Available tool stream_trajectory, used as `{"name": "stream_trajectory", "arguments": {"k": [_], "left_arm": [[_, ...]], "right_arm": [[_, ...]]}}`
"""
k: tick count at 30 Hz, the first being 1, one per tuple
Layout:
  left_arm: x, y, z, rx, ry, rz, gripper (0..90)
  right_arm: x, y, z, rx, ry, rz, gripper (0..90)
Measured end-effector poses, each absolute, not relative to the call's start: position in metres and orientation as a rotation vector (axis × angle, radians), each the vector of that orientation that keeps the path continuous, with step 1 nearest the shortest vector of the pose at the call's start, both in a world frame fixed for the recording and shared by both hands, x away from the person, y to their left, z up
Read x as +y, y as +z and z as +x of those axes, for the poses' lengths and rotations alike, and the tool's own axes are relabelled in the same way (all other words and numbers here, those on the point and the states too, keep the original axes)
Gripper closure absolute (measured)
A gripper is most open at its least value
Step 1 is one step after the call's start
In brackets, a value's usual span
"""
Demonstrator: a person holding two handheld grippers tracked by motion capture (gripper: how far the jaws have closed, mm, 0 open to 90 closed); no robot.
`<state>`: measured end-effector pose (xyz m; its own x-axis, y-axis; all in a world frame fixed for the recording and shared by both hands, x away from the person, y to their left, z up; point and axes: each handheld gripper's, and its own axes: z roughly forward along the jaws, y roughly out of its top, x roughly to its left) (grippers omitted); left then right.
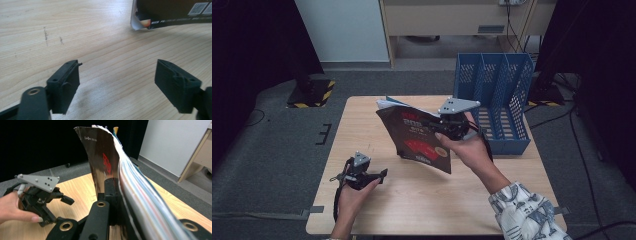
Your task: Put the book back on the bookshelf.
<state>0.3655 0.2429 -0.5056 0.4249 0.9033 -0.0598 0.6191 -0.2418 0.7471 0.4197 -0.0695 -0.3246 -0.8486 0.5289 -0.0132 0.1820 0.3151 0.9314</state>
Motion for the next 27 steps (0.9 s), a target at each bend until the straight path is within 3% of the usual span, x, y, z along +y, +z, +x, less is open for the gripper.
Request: {"name": "stream_trajectory", "arguments": {"k": [7,27], "left_arm": [[0.244,-0.513,0.368,1.346,0.492,1.982,5.4],[0.245,-0.524,0.37,1.42,0.523,2.028,4.7]], "right_arm": [[-0.062,-0.311,0.428,2.266,1.53,0.695,87.1],[-0.065,-0.262,0.447,2.209,1.517,0.795,87.1]]}}
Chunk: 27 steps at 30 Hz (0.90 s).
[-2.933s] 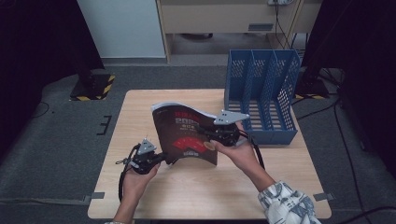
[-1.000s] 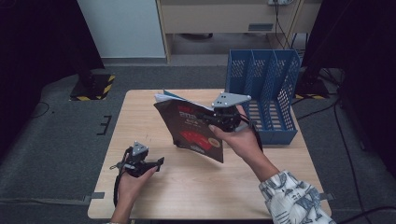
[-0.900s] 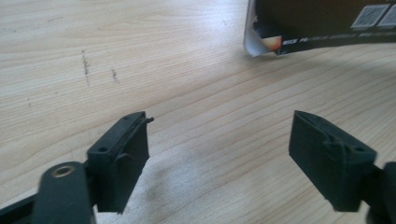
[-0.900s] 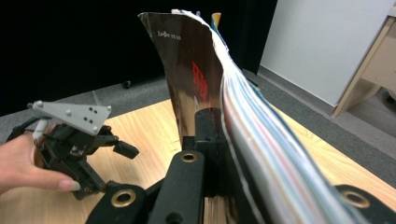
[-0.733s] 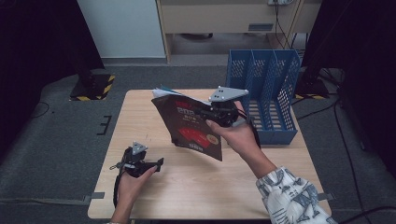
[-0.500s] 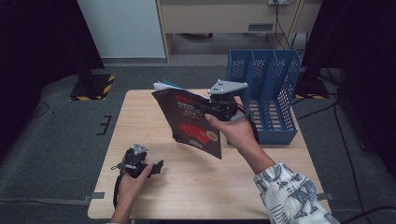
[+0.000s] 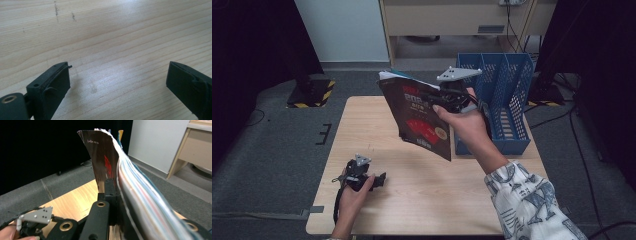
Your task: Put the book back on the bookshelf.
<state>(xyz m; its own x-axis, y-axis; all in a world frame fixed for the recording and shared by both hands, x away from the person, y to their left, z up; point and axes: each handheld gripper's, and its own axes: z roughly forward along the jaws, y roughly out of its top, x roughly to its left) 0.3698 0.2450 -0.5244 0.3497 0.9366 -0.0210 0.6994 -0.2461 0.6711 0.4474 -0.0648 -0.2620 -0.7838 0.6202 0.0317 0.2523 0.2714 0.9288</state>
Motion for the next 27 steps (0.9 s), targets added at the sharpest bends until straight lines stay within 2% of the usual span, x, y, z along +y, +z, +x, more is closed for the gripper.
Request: {"name": "stream_trajectory", "arguments": {"k": [18,27], "left_arm": [[0.243,-0.529,0.371,1.434,0.53,2.065,4.5],[0.246,-0.532,0.373,1.461,0.547,2.042,0.8]], "right_arm": [[-0.091,-0.23,0.468,2.146,1.492,0.882,87.1],[-0.107,-0.226,0.474,2.124,1.491,0.896,87.1]]}}
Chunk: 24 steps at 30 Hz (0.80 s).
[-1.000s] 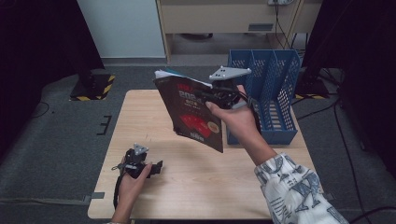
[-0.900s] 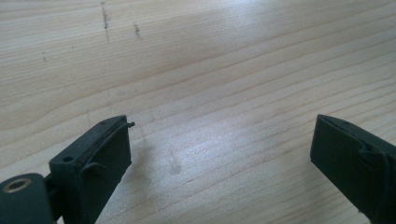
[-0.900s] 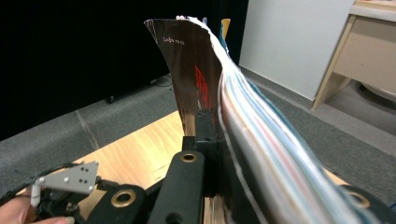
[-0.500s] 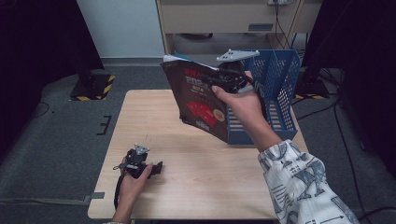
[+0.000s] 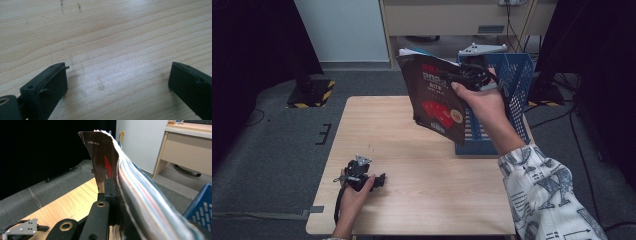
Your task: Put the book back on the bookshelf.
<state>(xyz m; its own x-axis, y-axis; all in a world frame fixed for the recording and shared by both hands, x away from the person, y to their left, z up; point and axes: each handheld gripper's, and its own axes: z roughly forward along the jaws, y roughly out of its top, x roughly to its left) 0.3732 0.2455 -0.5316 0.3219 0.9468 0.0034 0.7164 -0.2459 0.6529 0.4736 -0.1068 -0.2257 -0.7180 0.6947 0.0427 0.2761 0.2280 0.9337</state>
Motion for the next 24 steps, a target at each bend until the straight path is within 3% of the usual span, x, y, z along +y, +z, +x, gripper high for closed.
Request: {"name": "stream_trajectory", "arguments": {"k": [24], "left_arm": [[0.246,-0.534,0.372,1.456,0.562,2.017,0.0]], "right_arm": [[-0.146,-0.227,0.482,2.076,1.472,0.962,87.1]]}}
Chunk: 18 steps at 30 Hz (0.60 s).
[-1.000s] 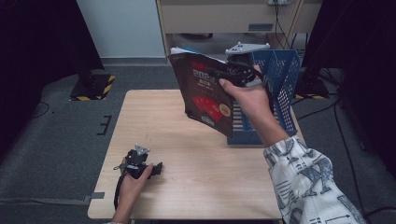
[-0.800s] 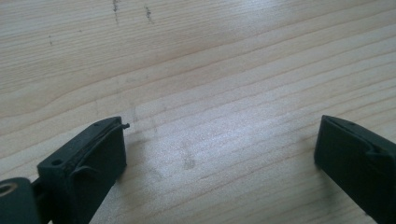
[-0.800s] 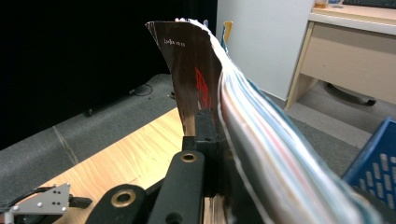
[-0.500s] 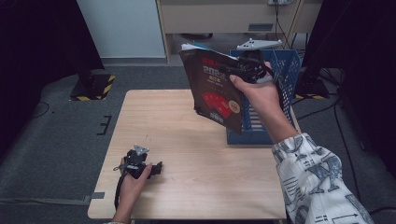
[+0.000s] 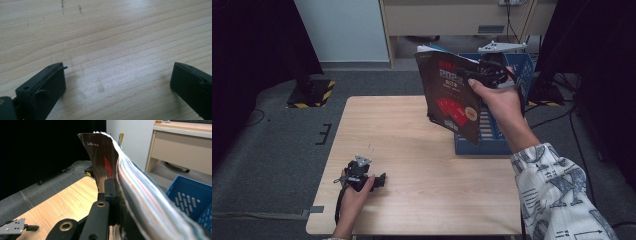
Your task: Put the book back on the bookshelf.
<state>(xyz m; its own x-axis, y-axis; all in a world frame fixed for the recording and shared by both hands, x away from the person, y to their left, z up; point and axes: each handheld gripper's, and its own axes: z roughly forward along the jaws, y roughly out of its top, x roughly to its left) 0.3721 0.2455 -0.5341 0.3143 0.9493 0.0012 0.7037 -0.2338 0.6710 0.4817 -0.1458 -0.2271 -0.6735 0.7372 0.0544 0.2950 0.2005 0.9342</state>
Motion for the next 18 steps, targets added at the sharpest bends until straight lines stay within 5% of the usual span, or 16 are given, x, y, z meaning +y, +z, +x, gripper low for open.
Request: {"name": "stream_trajectory", "arguments": {"k": [18], "left_arm": [[0.246,-0.535,0.372,1.454,0.567,2.012,0.0]], "right_arm": [[-0.174,-0.22,0.477,2.029,1.485,0.991,87.0]]}}
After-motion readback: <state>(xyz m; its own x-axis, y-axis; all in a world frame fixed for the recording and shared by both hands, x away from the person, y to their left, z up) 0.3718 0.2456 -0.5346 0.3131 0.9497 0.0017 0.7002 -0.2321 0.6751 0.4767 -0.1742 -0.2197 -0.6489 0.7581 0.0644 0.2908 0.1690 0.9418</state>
